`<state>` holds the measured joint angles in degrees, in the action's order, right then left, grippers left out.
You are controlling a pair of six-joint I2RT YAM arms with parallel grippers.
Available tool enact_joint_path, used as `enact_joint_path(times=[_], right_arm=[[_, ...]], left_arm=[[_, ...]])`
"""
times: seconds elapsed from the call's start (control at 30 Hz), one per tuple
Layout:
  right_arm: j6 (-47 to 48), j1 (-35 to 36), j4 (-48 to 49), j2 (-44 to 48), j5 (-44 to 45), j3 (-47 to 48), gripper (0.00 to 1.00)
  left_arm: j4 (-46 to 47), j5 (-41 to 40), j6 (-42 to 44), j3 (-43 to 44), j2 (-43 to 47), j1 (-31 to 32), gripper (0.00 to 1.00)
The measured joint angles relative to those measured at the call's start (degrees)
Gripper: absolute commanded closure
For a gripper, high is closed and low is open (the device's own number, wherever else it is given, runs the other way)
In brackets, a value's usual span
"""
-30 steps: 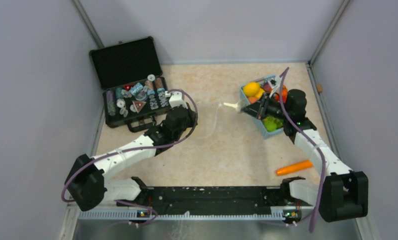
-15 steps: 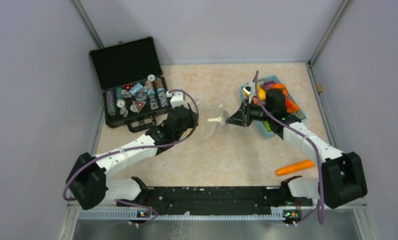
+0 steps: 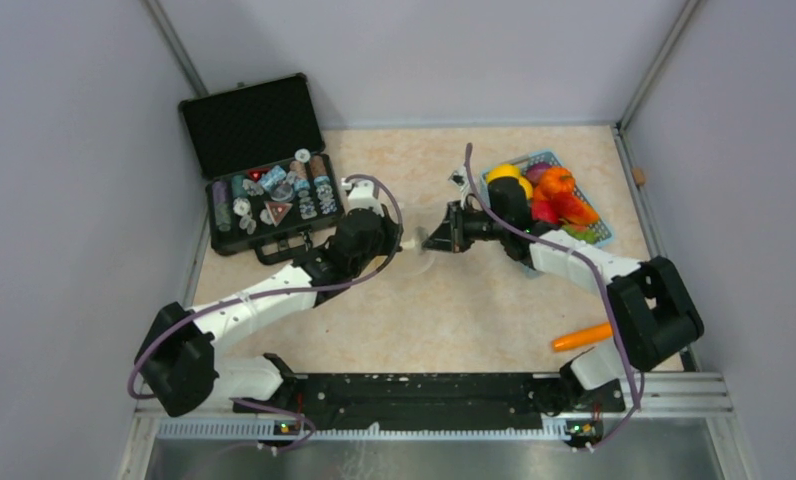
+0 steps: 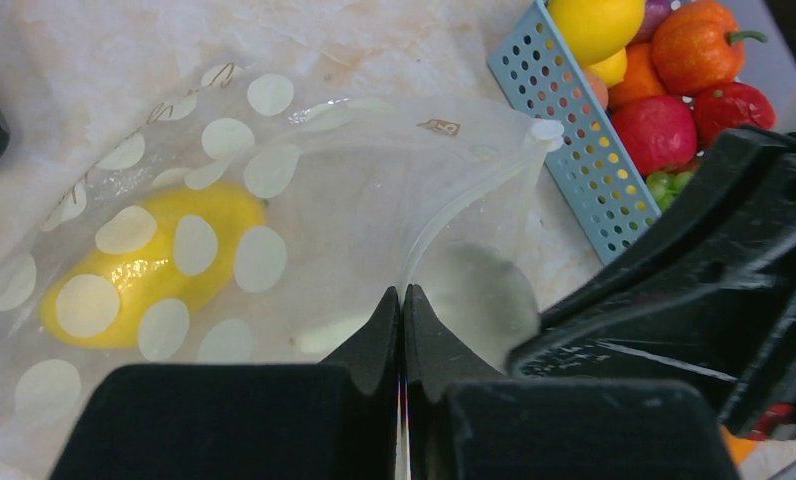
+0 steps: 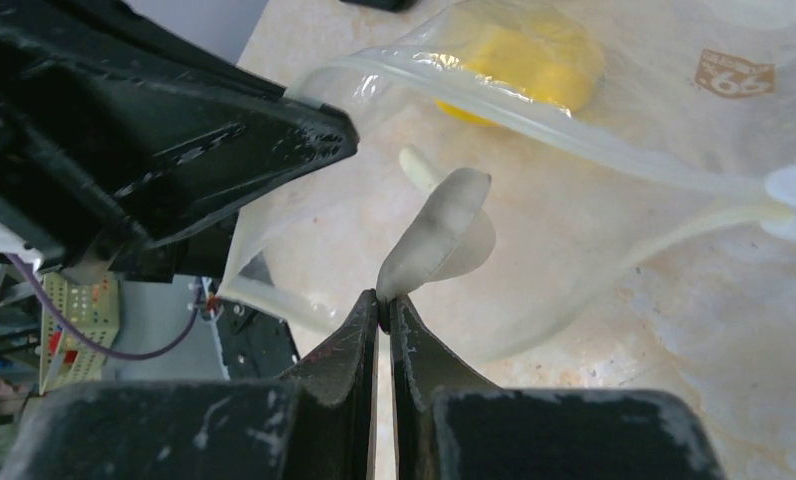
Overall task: Place the food in the zip-top bag and seal the zipper
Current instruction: Place the fake vegetable in the zipper food storage bag.
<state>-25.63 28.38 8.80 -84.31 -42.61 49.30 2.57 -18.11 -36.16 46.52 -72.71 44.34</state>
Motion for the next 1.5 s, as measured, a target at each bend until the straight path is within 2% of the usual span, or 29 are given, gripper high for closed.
enact_joint_path(times=[0.17,0.47,0.67,0.73,1.17,1.27,1.33,1.43,1.5], right_arm=[[-0.48,2.32,0.2,-3.54,2.78,1.42,1.0],[-0.57,4.02,1.29,-3.87,11.69,2.01,0.99],[-0.92,4.5,4.61,-4.2,19.76,2.84,0.87],[-0.98,4.59,6.1,-4.52,20.48,2.91,0.79],[-1.11,5.75,6.38,-4.96,24.83,2.8,0.71],[-1.29,5.75,6.45,-3.19,24.61,2.4,0.7],[-1.46,5.75,6.51,-0.63,24.61,1.36,0.64],[-1.6,5.73,7.93,5.57,25.33,-1.68,0.6],[-1.64,5.75,9.05,10.84,27.23,-4.28,0.52]], left_arm=[[0.0,1.44,0.33,0.33,0.02,0.0,1.0],[0.02,2.25,0.57,0.33,0.31,0.0,1.0],[-0.02,2.23,1.29,0.33,1.46,0.0,1.0],[-0.02,2.25,1.46,0.33,2.21,0.0,1.0],[-0.24,1.53,1.79,0.52,5.16,0.0,1.0],[-0.52,0.04,1.55,0.52,5.2,0.0,1.0],[-1.09,-2.14,1.05,0.46,5.57,0.0,1.0],[0.28,-6.4,0.68,-2.16,7.89,-0.52,1.0],[0.09,-7.34,0.42,-3.61,9.09,-1.95,1.0]])
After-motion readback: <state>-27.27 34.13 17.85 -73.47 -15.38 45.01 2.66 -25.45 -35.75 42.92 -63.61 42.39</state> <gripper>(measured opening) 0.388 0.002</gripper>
